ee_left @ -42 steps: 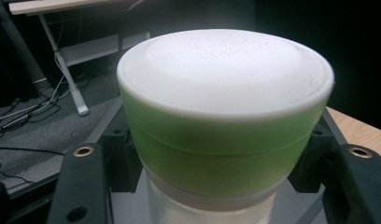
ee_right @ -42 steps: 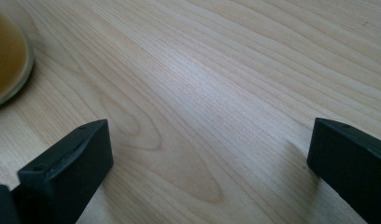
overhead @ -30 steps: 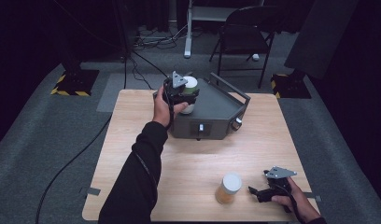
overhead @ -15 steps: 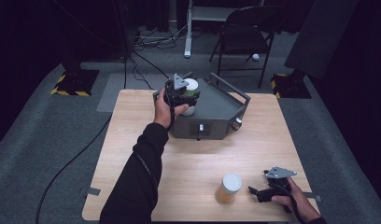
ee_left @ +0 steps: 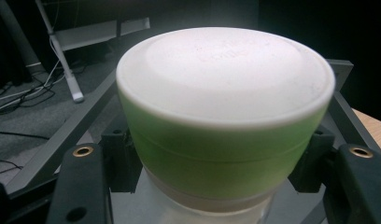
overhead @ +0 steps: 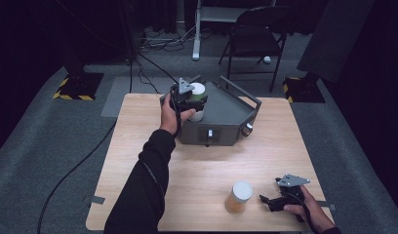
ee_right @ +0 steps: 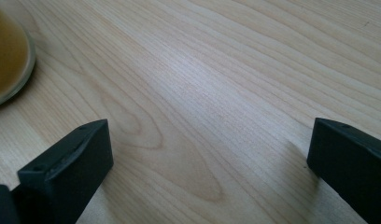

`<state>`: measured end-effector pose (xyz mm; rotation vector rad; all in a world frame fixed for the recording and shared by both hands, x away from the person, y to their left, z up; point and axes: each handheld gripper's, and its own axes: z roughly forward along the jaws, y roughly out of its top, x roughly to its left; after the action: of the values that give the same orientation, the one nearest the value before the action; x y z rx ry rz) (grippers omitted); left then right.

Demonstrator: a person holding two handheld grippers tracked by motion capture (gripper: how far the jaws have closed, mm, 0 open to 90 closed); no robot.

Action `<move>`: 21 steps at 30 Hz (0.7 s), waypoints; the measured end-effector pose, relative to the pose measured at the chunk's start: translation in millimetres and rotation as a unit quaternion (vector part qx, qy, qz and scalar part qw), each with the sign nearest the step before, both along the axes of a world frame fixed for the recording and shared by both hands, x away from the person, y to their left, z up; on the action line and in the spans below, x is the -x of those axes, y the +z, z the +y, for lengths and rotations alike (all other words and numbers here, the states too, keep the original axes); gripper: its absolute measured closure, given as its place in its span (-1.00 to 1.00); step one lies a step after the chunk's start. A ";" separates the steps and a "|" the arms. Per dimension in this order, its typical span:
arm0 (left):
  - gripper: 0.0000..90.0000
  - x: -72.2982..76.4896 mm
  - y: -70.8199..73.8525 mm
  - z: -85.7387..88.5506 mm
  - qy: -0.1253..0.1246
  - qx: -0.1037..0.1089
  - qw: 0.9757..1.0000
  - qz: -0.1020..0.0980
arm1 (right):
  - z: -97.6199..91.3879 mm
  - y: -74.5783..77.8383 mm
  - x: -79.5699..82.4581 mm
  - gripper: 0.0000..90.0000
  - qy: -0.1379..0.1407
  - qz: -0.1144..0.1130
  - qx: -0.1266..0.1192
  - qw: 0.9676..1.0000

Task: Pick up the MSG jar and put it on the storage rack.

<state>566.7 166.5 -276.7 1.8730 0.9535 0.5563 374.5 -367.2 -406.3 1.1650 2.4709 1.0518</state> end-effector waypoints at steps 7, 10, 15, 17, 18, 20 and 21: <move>-0.26 1.2 -3.2 -0.4 0.002 0.001 1.000 -0.009 | -0.1 0.0 0.0 -1.00 0.000 0.000 0.000 1.000; -0.29 2.5 -4.1 -0.8 0.004 0.001 1.000 -0.014 | -0.1 0.0 0.0 -1.00 0.000 0.000 0.000 1.000; -0.53 4.5 -4.1 -0.4 0.014 0.009 1.000 -0.024 | -0.1 0.0 0.1 -1.00 0.000 0.000 0.000 1.000; -0.68 6.5 -1.7 -5.2 0.021 -0.003 0.999 -0.027 | -0.1 0.0 0.0 -1.00 0.000 0.000 0.000 1.000; -0.75 8.1 -1.5 -7.7 0.025 -0.009 0.999 -0.032 | -0.1 0.0 0.0 -1.00 0.000 0.000 0.000 1.000; -0.83 9.1 -0.1 -9.4 0.023 -0.015 0.999 -0.036 | -0.1 0.0 0.0 -1.00 0.000 0.000 0.000 1.000; -0.88 10.5 0.4 -10.8 0.025 -0.019 0.999 -0.040 | -0.1 0.0 0.0 -1.00 0.000 0.000 0.000 1.000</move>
<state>556.2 155.7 -276.2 1.8501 0.9442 0.6787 374.5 -367.3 -406.3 1.1638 2.4715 1.0515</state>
